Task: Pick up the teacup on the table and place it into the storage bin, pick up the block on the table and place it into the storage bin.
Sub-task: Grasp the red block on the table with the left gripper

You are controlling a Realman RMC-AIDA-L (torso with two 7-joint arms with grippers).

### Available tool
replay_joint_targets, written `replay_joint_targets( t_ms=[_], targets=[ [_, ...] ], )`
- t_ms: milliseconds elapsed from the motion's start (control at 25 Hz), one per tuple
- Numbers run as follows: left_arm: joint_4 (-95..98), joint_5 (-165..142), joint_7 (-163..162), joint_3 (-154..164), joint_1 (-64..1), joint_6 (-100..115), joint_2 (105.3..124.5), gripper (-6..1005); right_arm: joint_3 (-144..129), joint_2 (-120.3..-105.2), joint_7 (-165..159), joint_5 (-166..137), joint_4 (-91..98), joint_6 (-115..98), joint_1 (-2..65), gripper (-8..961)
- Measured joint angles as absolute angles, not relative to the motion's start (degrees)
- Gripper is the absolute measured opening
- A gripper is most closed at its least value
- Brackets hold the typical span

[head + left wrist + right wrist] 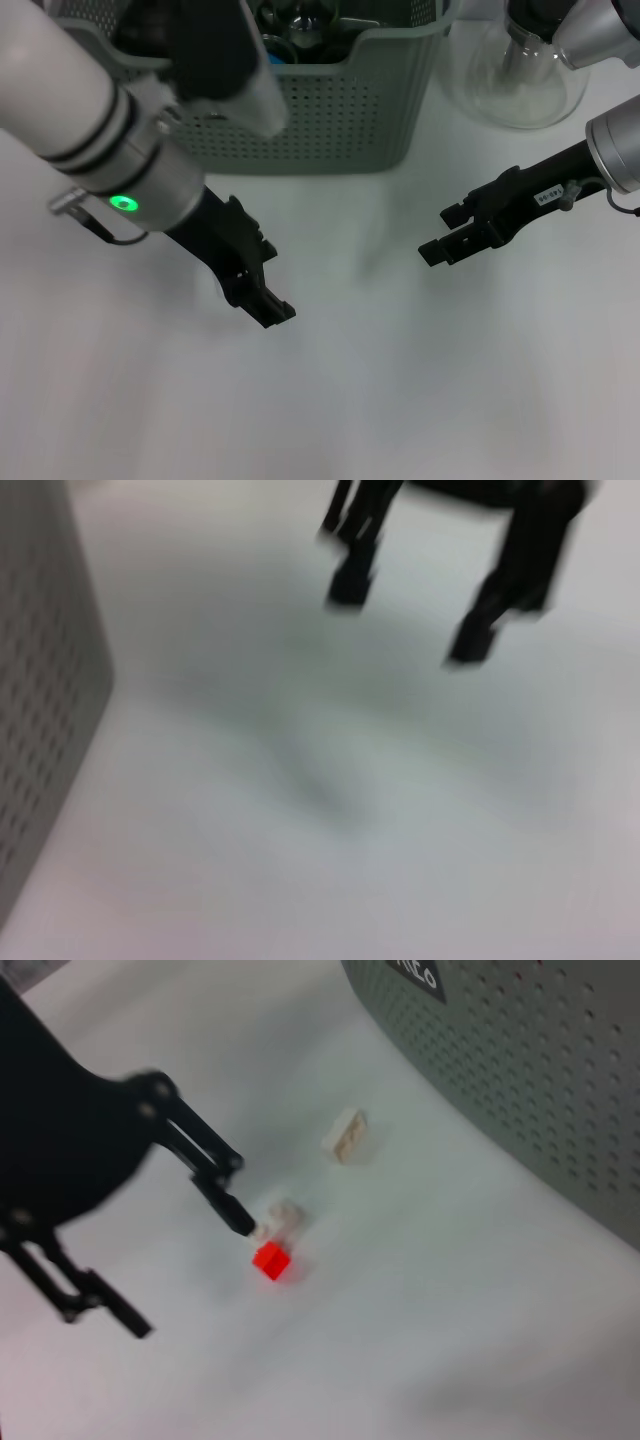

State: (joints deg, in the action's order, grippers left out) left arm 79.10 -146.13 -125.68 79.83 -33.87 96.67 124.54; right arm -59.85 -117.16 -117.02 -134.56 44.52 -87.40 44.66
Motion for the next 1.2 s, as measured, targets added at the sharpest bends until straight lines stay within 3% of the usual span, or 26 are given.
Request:
replay_joint_targets(
  t_ms=[400, 1200],
  targets=[
    [69.9, -151.1, -131.1, 88.9, -37.1, 85.6, 124.46, 766, -59.9, -116.98, -116.8, -134.6, 43.5, -86.7, 44.5, 777],
    [68.5, -156.3, -131.3, 95.1, -36.9, 82.3, 124.61, 763, -59.8, -116.69, -116.7, -134.7, 43.2, -85.9, 44.4, 777]
  ],
)
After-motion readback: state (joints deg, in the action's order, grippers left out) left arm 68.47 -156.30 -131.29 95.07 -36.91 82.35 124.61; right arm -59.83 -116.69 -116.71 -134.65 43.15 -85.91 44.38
